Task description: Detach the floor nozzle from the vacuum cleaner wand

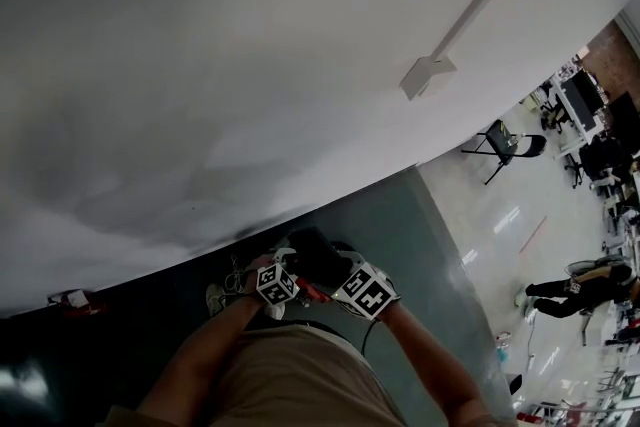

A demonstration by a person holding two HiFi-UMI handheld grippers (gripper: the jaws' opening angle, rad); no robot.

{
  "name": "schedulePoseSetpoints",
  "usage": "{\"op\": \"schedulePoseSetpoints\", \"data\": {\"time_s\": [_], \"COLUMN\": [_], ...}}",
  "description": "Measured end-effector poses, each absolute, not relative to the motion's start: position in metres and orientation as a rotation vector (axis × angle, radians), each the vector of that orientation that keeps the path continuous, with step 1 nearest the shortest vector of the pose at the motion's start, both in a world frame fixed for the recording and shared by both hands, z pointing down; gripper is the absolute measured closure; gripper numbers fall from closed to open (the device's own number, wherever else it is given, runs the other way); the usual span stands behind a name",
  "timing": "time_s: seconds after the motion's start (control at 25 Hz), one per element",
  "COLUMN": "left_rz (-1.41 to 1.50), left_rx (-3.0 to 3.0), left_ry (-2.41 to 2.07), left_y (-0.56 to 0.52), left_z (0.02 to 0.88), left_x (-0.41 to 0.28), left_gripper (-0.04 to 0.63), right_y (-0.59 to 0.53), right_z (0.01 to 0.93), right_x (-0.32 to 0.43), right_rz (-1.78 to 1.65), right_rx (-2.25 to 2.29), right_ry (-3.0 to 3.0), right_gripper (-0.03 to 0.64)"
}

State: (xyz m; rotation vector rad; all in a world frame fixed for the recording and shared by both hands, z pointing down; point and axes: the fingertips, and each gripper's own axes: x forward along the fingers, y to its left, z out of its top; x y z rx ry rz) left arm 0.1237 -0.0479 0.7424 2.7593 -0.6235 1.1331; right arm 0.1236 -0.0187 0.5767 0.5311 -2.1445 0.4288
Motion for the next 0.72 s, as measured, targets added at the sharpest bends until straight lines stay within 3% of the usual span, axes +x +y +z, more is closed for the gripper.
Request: {"op": "schedulePoseSetpoints", "data": {"time_s": [0.4, 0.72], "left_rz": [1.132, 1.128], "left_rx": [2.768, 2.808], "left_ry": [-0.631, -0.596], "left_y": [-0.043, -0.046], "left_z": [0.741, 0.741], "left_x": [0.123, 0.125], "left_gripper": [0.459, 0.459], "right_y": [-0.009, -0.018], "right_z": [0.566, 0.568], "right_x": [0.12, 0.131], "right_rz": [0.288, 0.647], "right_rx": [0.618, 0.559], "right_ry": [-2.103, -2.196], "right_gripper": [0.348, 0.383]}}
